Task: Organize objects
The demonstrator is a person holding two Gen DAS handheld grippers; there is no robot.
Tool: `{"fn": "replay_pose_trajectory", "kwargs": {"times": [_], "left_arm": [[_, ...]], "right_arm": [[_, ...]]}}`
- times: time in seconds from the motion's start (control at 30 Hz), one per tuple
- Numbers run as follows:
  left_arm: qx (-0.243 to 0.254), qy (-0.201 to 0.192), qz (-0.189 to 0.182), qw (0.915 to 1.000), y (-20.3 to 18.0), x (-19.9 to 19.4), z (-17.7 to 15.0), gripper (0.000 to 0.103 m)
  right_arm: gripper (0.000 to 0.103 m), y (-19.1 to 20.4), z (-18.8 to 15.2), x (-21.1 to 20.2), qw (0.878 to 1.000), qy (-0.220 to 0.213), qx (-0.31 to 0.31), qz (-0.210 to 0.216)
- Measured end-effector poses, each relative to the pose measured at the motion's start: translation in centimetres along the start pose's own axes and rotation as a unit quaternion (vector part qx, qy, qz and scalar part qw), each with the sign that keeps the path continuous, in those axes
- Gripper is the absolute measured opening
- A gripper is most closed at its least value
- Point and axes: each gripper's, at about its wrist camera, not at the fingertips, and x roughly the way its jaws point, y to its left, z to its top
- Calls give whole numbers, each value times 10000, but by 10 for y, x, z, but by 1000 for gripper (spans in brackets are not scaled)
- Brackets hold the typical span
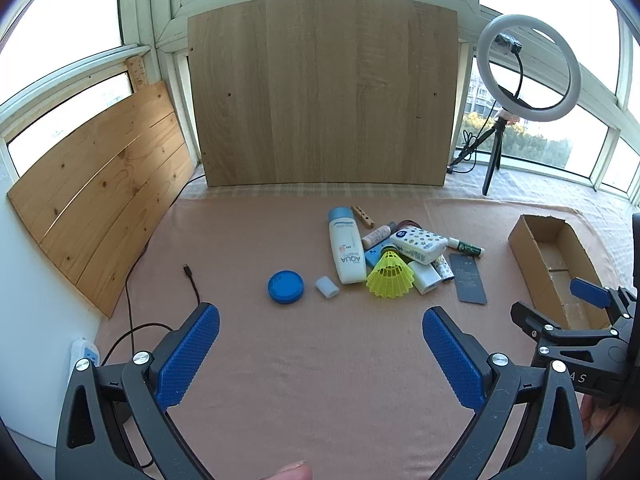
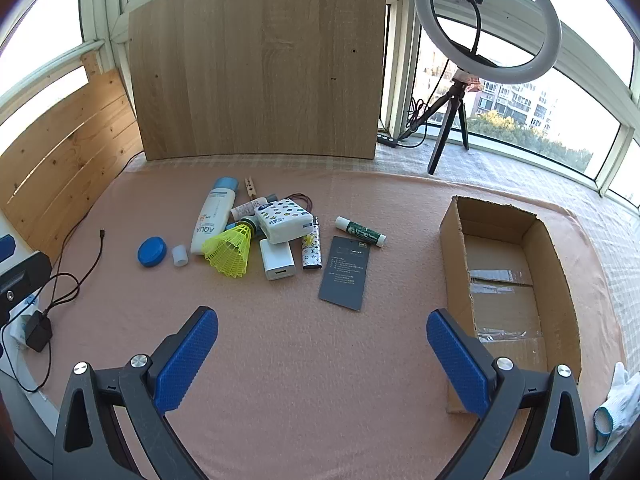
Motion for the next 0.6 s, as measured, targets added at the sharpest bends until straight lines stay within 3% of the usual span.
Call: {"fn": "replay_pose_trajectory", "kwargs": {"times": [0.6], "left_arm": [[35, -41, 19, 10000, -2, -16, -12, 103]], "right_arm": [[103, 4, -8, -13, 10000, -65, -47, 47]]}}
